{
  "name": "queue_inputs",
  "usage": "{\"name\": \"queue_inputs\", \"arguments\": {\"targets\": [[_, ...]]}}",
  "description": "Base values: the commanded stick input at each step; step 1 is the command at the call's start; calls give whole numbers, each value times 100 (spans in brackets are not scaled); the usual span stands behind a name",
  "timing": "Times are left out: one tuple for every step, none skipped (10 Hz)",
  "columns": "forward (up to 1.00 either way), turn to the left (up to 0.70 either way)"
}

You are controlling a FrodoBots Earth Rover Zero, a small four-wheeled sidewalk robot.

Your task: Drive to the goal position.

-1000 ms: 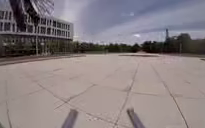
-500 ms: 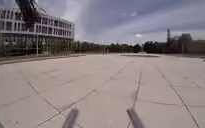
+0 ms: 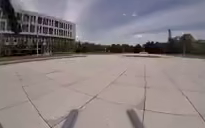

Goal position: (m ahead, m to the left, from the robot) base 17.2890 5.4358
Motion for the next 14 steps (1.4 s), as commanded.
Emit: {"name": "queue_inputs", "arguments": {"targets": [[50,0],[50,0],[50,0],[50,0],[50,0],[50,0],[50,0],[50,0],[50,0],[50,0],[50,0],[50,0],[50,0],[50,0]]}}
